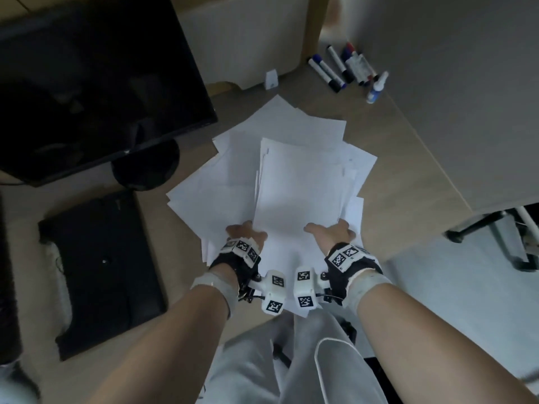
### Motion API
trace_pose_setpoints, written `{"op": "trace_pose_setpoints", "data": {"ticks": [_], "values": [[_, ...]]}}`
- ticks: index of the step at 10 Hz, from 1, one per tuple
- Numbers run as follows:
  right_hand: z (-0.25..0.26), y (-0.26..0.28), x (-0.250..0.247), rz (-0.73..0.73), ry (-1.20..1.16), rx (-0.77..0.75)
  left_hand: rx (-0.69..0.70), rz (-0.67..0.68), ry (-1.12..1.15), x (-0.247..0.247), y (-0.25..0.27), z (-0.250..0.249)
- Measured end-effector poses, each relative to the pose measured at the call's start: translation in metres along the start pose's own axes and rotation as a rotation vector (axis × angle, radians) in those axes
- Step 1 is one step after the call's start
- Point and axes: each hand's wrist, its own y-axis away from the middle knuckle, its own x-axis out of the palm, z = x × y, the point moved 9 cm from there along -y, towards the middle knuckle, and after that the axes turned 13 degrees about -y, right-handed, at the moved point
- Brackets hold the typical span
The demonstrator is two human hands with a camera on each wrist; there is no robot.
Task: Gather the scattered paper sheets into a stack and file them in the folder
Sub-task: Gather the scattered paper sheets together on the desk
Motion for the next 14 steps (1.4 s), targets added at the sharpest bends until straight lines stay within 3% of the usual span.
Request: {"op": "trace_pose_setpoints", "data": {"ticks": [1,2,4,5,6,7,8,10,11,12,13,14], "values": [[-0.006,-0.008,0.007,0.051,-0.06,0.05,-0.058,-0.016,-0.072,0.003,-0.002,0.008],[-0.007,-0.014,0.016,0.114,-0.128,0.042,-0.11,-0.05,-0.008,0.004,0.0,0.022],[0.021,-0.013,0.047,0.301,-0.02,-0.196,-0.235,-0.071,0.069,0.004,0.0,0.045],[0.031,-0.012,0.063,0.375,0.007,-0.239,-0.252,-0.078,0.175,0.006,0.0,0.05],[0.04,-0.014,0.058,0.359,-0.031,-0.268,-0.263,-0.083,0.31,0.007,0.001,0.057],[0.058,-0.012,0.031,0.278,-0.099,-0.313,-0.379,-0.066,0.333,0.01,0.014,0.066],[0.083,-0.012,-0.012,0.167,-0.23,-0.318,-0.342,-0.101,0.54,0.007,0.014,0.049],[0.103,-0.016,-0.043,0.182,-0.201,-0.291,-0.231,-0.038,0.978,-0.013,0.013,0.003],[0.094,-0.019,-0.047,0.194,-0.177,-0.233,-0.228,-0.031,1.045,-0.026,0.013,0.003],[0.088,-0.02,-0.041,0.19,-0.082,-0.215,-0.293,-0.024,0.953,-0.03,-0.004,0.012],[0.079,-0.03,-0.028,0.191,0.142,-0.196,-0.296,-0.128,0.816,-0.037,-0.021,0.02],[0.07,-0.041,-0.021,0.167,0.215,-0.153,-0.295,-0.151,0.724,-0.043,-0.029,0.022]]}}
